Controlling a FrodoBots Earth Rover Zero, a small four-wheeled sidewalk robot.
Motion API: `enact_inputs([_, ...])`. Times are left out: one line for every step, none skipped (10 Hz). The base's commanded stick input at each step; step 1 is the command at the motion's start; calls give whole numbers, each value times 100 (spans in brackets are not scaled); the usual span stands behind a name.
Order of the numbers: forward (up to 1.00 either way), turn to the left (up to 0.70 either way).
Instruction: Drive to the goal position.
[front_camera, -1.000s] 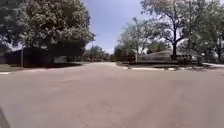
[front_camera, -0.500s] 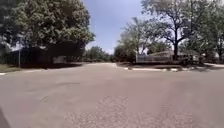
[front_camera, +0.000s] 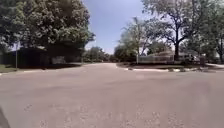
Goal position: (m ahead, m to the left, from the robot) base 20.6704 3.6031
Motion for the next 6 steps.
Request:
enact_inputs([70, 0])
enact_inputs([70, 0])
enact_inputs([70, 0])
enact_inputs([70, 0])
enact_inputs([70, 0])
enact_inputs([70, 0])
